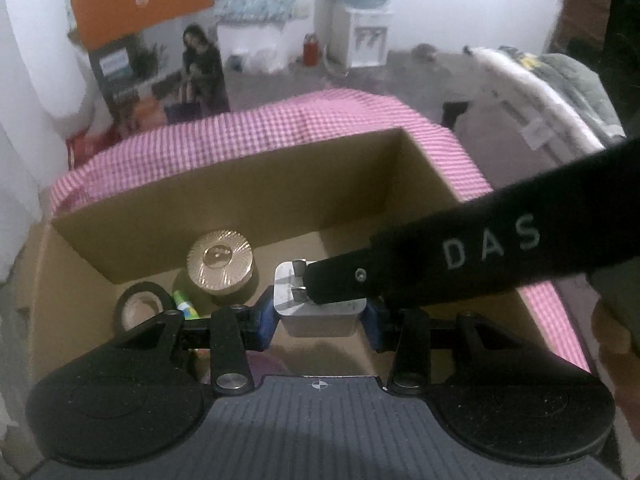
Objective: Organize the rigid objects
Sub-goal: 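Carry the charger plug with the right gripper over the box and lower it, then open the right gripper to release the plug and withdraw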
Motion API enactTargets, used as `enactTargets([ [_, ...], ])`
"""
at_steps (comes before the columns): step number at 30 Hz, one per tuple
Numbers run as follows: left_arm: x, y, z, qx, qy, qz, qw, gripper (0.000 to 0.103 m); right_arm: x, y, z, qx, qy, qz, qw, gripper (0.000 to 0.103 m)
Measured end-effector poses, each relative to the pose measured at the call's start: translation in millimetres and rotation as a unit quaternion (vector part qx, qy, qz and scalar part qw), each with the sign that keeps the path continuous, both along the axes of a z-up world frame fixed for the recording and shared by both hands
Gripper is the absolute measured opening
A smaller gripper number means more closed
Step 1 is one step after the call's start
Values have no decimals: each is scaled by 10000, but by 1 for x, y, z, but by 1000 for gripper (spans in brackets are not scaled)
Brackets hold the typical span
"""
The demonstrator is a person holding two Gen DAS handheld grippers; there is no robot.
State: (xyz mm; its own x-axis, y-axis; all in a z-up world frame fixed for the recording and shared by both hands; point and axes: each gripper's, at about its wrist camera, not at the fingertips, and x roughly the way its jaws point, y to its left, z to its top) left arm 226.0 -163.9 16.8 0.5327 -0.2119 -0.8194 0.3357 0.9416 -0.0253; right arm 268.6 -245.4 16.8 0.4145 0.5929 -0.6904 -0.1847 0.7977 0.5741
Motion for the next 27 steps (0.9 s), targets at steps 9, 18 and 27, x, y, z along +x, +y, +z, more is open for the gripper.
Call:
enactTargets([
  [9,44,-1,-13,-31,324,326,9989,42,53,8,-9,-445,165,227,9986,33],
  [18,68,-9,-23,-31,557,483,9973,42,78,12,-17,-777,125,349,9963,31],
  [27,76,-6,-31,-259,839,540,9947,45,85,17,-24,-809,85,456,9956,30],
])
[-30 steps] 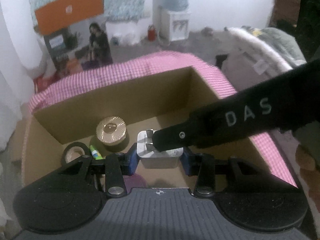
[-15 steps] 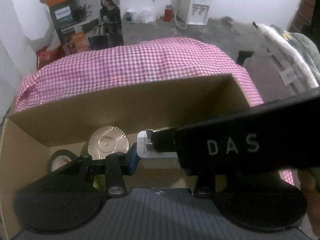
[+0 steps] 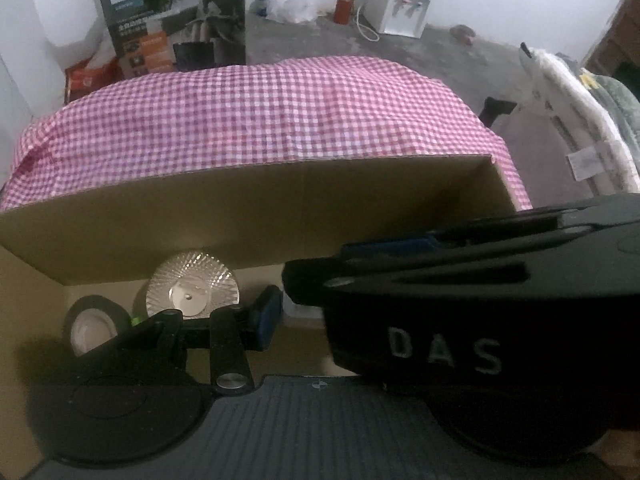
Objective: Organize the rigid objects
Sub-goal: 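Open the right gripper to release the plug and withdraw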
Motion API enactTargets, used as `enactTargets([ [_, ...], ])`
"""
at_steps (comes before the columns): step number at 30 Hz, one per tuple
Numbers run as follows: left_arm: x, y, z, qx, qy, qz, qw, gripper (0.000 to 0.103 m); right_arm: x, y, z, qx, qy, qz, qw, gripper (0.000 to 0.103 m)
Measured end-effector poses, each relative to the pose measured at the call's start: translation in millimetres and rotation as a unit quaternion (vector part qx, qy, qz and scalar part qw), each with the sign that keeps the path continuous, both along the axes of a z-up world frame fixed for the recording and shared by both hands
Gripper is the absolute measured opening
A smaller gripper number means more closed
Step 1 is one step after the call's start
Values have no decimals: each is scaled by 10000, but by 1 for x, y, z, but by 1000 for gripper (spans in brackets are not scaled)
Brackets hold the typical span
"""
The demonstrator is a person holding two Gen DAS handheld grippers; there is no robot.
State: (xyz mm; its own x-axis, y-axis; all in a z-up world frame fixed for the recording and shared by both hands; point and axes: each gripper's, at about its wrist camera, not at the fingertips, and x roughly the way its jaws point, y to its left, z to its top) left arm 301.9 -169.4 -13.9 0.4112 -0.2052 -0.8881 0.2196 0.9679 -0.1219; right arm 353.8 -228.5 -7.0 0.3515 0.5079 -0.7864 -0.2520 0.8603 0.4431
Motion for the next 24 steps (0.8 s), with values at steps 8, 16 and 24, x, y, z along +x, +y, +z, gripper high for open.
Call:
enactTargets([
  [8,-13,2,12,-24,-57,-48,10000,47,-7,-5,8,124,-117,-98,9998,30],
  [16,-70,15,54,-171,-556,-368,9976,64,-65,-24,50,506,-758,-337,9953,32],
  [24,-160,56,94,-299,-1362,-599,9884,74,-173,-47,79,1244,-1413,-551,9806,50],
])
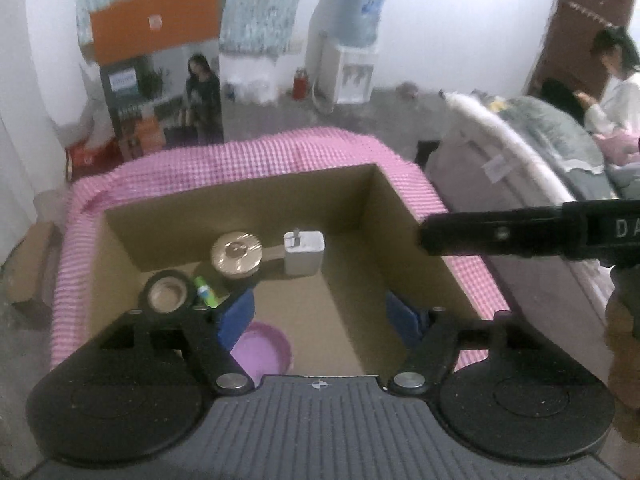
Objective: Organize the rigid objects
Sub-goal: 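Open the right gripper to release the plug and withdraw, then move the right gripper to the green dropper bottle and grasp it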
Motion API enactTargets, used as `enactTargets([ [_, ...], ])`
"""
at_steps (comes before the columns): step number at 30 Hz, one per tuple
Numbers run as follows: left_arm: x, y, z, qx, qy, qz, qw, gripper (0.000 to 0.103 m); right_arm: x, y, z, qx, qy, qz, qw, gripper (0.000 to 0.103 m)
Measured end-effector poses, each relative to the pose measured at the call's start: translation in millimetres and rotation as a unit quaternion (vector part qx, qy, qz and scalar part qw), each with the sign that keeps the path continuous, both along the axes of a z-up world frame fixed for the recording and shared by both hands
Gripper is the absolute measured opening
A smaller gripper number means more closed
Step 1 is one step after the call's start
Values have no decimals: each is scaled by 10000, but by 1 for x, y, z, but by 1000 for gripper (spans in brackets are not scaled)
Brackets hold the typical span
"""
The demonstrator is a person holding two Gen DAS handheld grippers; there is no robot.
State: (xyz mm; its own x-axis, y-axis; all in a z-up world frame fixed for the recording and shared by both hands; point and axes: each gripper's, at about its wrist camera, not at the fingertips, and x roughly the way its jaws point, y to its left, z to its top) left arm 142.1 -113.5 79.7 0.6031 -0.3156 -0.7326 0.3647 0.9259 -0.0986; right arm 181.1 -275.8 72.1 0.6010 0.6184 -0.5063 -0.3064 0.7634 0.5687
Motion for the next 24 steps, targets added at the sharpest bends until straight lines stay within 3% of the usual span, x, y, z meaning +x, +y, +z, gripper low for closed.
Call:
enactTargets([
  [5,-55,29,-1,87,-438,-30,9990,77,-56,0,-8,472,-102,-16,9988,50],
  [9,-86,48,-21,176,-447,-48,9988,77,-85,13,-27,664,-9,31,9978,50],
  [15,-108,59,-65,163,-294,23,9994,75,-101,64,-54,151,14,383,9992,50],
  [21,-102,61,-99,496,-247,59,9984,64,-91,110,-73,-474,-5,654,9967,50],
  [24,-100,68,-110,437,-164,37,9989,59,-87,129,-83,-751,9,771,9942,48],
])
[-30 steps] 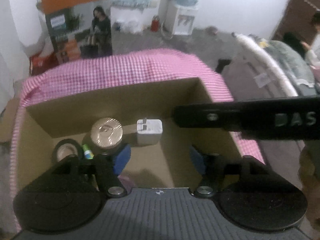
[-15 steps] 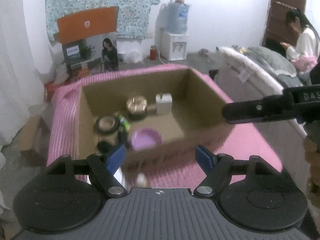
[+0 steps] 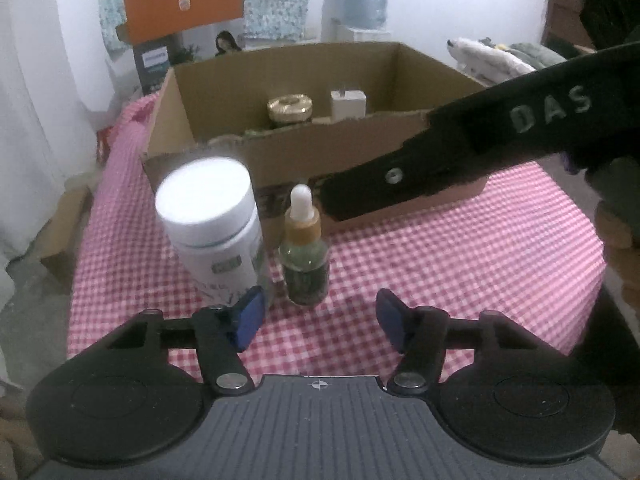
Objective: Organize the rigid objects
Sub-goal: 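Move the right gripper to the green dropper bottle and grasp it, then lift the dropper bottle with the right gripper and lower it into the box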
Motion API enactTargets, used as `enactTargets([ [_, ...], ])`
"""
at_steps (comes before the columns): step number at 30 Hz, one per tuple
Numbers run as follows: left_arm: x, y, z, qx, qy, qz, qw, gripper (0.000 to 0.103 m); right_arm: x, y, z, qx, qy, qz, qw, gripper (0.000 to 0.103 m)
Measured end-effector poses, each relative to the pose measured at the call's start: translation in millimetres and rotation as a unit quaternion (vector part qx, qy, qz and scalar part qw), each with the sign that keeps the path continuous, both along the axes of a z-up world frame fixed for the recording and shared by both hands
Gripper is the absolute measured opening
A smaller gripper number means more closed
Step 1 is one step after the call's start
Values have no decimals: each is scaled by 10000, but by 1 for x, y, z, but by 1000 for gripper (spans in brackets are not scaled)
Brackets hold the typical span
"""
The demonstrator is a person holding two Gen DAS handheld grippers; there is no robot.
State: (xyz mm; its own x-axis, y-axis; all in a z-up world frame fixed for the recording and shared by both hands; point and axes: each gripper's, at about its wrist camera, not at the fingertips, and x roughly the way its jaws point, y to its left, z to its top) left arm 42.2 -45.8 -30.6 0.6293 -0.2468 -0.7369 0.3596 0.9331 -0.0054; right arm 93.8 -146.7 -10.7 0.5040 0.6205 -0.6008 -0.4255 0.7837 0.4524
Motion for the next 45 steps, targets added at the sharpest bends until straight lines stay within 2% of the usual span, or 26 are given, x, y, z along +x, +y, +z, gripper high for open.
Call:
enactTargets([
  [2,-1,1,-6,24,2,-43,10000,54,-1,8,-2,-193,-19,70,9998,46],
  [10,3,-2,-21,98,-49,-184,9998,47,11,32,-8,-794,-175,352,9961,42],
  [19,8,-4,-28,42,-76,-216,9997,45,16,39,-9,-879,-196,591,9942,24],
  [26,10,-6,-27,-122,-28,-355,9993,45,15,33,-7,-918,-146,569,9940,24],
  [34,5,-27,-27,-178,15,-916,9956,45,6,6,-3,-960,66,195,9952,24],
  [38,0,-37,-29,-59,-50,-1152,9933,45,-1,-9,-3,-921,156,6,9956,24],
  [42,2,-43,-29,174,-191,-1061,9940,45,-2,-12,-3,-925,138,-6,9956,24],
  [45,6,-46,-32,286,-141,-988,9946,45,-1,-12,-4,-907,109,-2,9958,24],
])
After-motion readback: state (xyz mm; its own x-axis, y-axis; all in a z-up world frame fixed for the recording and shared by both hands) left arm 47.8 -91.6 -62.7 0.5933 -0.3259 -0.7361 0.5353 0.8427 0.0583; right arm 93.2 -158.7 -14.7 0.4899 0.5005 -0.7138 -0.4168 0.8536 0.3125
